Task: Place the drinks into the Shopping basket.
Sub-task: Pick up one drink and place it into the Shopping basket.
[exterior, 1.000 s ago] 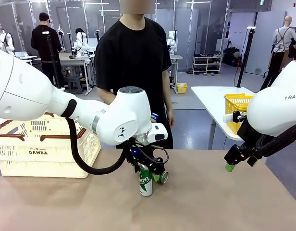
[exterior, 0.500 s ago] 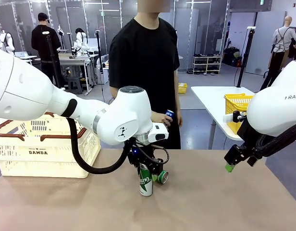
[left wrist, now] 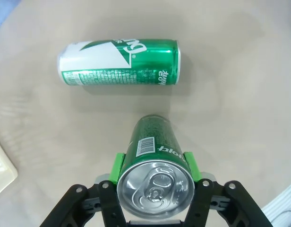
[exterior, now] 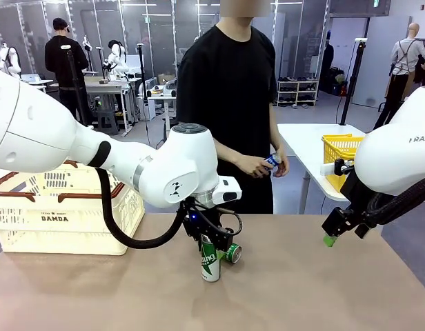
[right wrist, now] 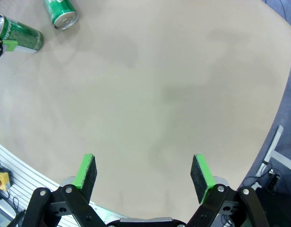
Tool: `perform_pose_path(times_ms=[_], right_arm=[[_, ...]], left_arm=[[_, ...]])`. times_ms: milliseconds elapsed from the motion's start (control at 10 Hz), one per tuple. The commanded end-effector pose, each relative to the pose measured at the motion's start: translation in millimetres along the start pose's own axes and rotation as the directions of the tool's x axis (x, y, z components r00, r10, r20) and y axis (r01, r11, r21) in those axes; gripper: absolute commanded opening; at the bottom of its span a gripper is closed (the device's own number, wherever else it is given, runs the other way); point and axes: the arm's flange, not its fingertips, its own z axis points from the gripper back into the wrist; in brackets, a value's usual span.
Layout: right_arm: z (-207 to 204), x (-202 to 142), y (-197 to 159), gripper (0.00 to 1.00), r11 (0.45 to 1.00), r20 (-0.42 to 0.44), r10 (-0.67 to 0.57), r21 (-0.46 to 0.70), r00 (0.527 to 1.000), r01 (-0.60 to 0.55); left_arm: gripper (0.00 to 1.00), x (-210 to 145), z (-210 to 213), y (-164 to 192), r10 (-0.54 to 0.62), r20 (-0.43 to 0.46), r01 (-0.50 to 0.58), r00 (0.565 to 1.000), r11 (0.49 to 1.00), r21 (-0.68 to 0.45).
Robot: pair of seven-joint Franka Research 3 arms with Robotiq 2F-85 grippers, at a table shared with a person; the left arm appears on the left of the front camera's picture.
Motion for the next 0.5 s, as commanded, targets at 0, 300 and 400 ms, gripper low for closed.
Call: perform_pose_path(times_ms=[0, 300, 400], right_arm=[[1, 0, -2, 1.0, 1.0, -0.002, 0.012, 0.008, 1.0, -0.012], [1, 0, -2, 1.0, 1.0, -0.002, 0.012, 0.008, 1.0, -0.012], [1, 0, -2, 1.0, 1.0, -0.002, 0.012, 0.008, 1.0, -0.012]], left_arm=[[0.0, 0, 10, 0, 0.032, -0.025, -0.03, 0.999, 0.997, 0.078], [0.0, -12, 61, 19, 0.043, 0.033, -0.047, 0.999, 0.99, 0.129], [0.0, -16, 87, 32, 0.073, 0.072, -0.081, 0.995, 0.99, 0.119]])
